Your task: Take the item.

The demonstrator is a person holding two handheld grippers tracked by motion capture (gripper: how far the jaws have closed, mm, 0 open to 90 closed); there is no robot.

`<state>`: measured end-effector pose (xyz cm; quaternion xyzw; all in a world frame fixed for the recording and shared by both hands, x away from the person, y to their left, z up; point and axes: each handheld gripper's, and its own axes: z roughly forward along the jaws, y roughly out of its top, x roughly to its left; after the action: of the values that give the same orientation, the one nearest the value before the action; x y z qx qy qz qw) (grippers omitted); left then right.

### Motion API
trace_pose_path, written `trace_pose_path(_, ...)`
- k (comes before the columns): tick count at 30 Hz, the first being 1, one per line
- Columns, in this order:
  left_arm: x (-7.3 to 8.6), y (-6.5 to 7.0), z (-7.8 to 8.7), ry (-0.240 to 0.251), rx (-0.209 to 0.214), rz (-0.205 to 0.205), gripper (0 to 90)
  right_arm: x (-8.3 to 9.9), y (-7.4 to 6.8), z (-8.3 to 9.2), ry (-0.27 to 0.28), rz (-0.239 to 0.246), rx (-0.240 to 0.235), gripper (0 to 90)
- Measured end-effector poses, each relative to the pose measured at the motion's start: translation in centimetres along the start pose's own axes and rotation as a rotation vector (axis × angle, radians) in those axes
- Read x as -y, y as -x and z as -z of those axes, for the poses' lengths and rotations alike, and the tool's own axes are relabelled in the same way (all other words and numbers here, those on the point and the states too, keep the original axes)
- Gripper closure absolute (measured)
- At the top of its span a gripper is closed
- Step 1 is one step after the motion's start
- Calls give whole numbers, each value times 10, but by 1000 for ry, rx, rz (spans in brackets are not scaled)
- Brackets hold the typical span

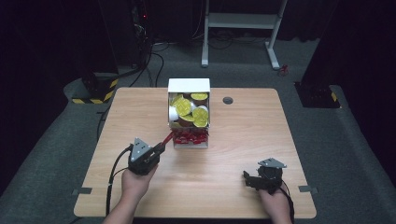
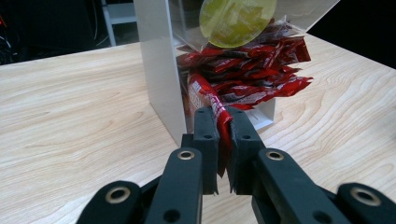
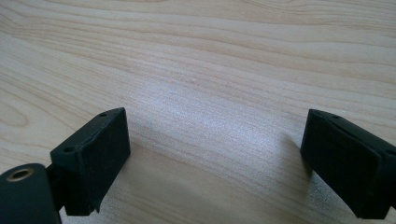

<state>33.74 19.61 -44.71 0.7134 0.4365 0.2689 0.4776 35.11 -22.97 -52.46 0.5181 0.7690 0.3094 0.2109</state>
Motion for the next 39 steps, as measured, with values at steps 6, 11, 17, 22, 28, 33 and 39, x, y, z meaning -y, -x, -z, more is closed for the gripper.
trace_pose_path(6, 3, -3, 9, 6, -12, 1, 847, 0, 0, 0, 0, 0, 0, 80)
trace_pose_path(11, 6, -6, 15, 11, -16, 13, 854, 0, 0, 0, 0, 0, 0, 80)
trace_pose_path(17, 7, -10, 24, 15, -21, 17, 859, 0, 0, 0, 0, 0, 0, 80)
trace_pose_path(22, 8, -12, 30, 22, -19, 23, 859, 0, 0, 0, 0, 0, 0, 80)
trace_pose_path(28, 9, -14, 36, 34, -17, 35, 861, 0, 0, 0, 0, 0, 0, 80)
trace_pose_path(33, 10, -16, 41, 43, -21, 43, 861, 0, 0, 0, 0, 3, 0, 80)
trace_pose_path(39, 12, -22, 50, 55, -32, 58, 862, 0, 0, 0, 0, 2, 1, 80)
